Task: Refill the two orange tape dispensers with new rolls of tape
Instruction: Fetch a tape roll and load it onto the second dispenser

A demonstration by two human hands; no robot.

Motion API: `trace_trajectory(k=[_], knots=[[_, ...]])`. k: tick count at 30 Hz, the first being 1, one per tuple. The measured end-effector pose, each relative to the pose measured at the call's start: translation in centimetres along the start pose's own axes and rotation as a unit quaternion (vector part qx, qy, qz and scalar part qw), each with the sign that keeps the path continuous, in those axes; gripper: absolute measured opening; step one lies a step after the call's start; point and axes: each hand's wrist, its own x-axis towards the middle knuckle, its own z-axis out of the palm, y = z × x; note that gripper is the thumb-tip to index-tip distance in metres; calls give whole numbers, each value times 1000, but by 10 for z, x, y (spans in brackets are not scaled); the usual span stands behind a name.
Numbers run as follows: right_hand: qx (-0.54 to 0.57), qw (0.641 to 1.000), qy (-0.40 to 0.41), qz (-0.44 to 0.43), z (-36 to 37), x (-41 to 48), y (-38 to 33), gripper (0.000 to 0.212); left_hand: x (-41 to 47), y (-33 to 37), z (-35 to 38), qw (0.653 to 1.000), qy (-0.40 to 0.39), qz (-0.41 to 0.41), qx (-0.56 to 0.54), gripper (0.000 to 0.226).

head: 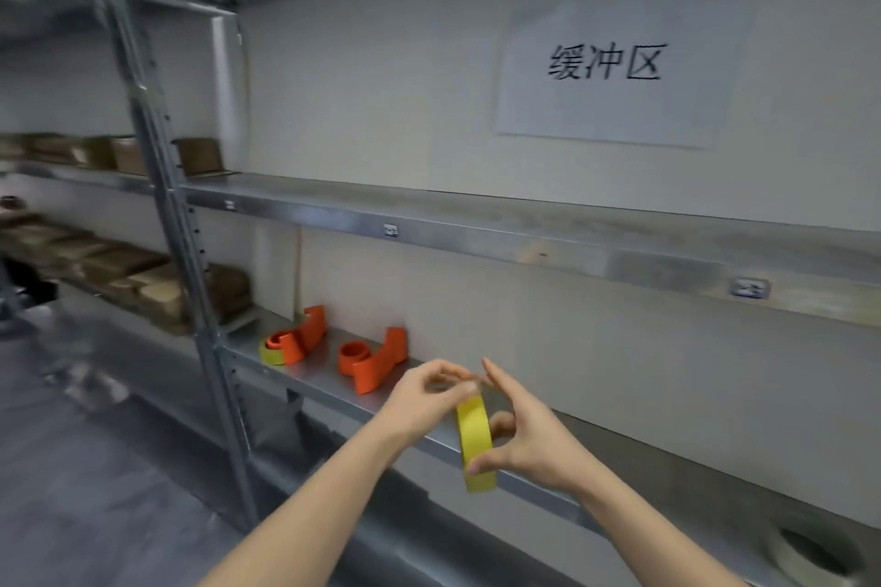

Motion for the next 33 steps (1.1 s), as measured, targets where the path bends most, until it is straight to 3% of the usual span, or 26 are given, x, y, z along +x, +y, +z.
trace_trajectory(k=[6,10,18,21,24,29,33], knots=[[7,1000,-22,-6,43,62,-15,124,35,-34,-62,998,59,-10,21,22],[12,999,-33,-12,66,116,-20,123,76,-49,-108,988,62,29,136,6],[20,999,-37,-13,103,227,-32,121,150,-69,-191,974,129,56,177,6],[41,999,-19,-8,116,255,-38,107,170,-79,-214,973,114,67,189,5],[40,996,75,22,129,283,-40,91,192,-92,-235,976,79,101,177,21],[-42,981,186,33,156,322,-43,11,216,-100,-267,976,-42,164,135,27],[-67,965,249,52,182,341,-47,18,233,-113,-295,968,-107,202,108,29]])
